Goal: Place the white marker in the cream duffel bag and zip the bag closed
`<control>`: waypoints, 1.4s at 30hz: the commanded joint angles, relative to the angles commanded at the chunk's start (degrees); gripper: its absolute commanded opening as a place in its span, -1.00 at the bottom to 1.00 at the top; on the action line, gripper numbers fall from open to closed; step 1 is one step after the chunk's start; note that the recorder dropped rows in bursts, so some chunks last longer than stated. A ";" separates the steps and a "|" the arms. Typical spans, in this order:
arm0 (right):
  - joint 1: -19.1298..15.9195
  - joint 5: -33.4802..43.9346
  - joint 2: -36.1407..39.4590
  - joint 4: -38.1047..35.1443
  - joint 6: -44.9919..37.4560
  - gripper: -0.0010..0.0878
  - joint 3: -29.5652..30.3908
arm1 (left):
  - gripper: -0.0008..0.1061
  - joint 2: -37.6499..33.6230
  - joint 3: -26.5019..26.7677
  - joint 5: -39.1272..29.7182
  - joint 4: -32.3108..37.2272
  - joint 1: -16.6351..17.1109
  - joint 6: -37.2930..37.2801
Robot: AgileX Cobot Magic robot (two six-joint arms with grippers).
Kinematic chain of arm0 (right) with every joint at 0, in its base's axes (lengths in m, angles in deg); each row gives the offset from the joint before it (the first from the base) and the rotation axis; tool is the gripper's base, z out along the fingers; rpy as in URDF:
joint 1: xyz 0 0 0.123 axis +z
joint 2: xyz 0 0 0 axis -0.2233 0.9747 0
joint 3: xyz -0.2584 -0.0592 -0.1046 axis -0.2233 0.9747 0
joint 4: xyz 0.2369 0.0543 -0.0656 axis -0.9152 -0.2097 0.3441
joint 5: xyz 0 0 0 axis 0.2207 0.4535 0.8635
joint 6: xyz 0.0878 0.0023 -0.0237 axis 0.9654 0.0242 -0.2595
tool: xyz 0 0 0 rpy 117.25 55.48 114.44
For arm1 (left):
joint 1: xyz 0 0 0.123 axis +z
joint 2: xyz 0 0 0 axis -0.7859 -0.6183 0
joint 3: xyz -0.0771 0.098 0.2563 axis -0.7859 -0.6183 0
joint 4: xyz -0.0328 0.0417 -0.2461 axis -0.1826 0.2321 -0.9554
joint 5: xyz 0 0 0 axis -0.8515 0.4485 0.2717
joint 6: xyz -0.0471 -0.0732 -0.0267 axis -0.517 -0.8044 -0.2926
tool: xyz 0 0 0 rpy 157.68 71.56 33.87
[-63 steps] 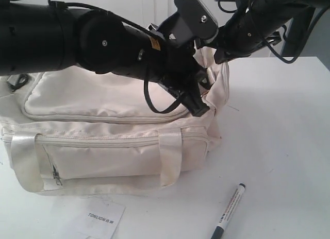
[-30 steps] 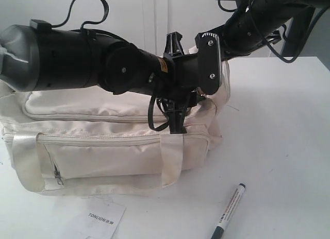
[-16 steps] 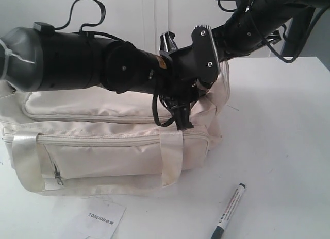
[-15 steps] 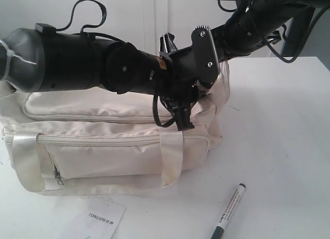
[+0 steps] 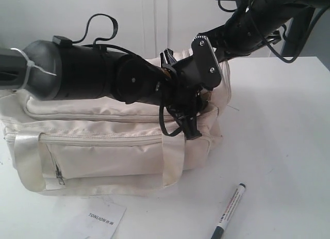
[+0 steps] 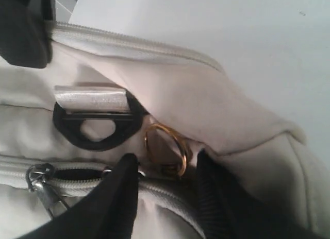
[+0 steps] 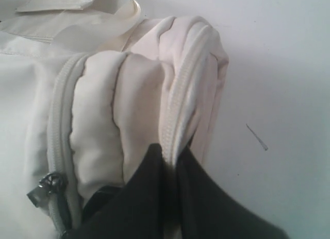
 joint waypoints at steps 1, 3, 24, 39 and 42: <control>0.00 0.00 0.00 0.00 0.00 -0.98 0.00 | -0.20 -0.31 0.00 0.61 0.00 0.00 0.12; 0.00 0.00 0.00 0.00 0.00 -0.98 0.00 | -0.40 -0.56 0.00 1.49 0.00 0.00 0.48; 0.00 0.00 0.00 0.00 0.00 -0.98 0.00 | -0.99 6.48 0.00 -8.95 0.11 0.00 5.99; 0.00 0.00 0.00 0.00 0.00 -0.98 0.00 | -0.99 9.38 -0.11 -13.40 0.03 -0.27 1.21; 0.00 0.00 0.00 0.00 0.00 -0.98 0.00 | -0.99 9.90 -0.11 -14.68 0.03 -0.27 0.55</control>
